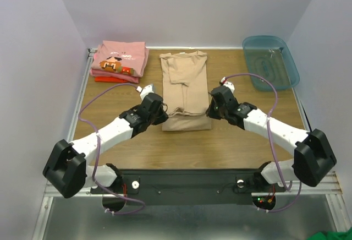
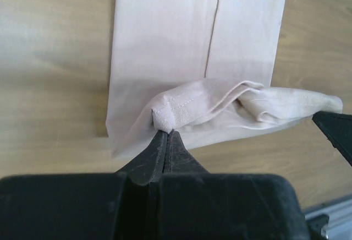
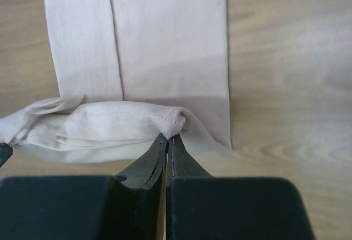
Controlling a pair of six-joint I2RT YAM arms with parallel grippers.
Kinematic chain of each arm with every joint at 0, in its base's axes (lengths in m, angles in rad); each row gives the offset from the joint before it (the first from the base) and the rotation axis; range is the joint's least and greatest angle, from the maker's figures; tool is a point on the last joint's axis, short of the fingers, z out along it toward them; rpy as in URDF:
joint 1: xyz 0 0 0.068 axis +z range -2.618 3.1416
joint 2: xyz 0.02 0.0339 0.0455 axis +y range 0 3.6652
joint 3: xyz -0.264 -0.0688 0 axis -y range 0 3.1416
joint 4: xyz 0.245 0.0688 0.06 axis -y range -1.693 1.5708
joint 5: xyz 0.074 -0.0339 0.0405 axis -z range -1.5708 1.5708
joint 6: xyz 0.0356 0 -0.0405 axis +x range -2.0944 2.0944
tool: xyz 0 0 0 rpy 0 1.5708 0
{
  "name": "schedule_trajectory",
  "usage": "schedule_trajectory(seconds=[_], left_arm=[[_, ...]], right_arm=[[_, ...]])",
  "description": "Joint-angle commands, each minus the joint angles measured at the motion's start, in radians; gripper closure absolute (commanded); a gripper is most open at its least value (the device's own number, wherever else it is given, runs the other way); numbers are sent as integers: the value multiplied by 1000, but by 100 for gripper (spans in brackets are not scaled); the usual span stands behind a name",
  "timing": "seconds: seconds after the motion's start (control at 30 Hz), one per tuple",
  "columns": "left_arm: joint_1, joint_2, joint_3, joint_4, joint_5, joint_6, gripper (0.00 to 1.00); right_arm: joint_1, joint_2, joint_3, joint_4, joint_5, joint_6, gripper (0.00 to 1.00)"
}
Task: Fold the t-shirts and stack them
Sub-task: Fold the tshirt
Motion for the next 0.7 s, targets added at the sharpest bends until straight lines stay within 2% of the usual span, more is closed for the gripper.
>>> schedule_trajectory(seconds=[0.0, 0.23, 0.4, 0.67], left_arm=[[68, 69, 95, 61, 5, 119, 100], [172, 217, 217, 103, 55, 193, 100], [211, 329, 311, 138, 92, 230, 100], [257, 504, 458, 109, 110, 261, 100]], right_arm=[[-70, 70, 90, 116, -69, -122, 100], [-162, 257, 257, 150, -152, -197, 100], [-227, 367, 334, 158, -201, -200, 100], [-282, 498, 444, 172, -232, -229, 100]])
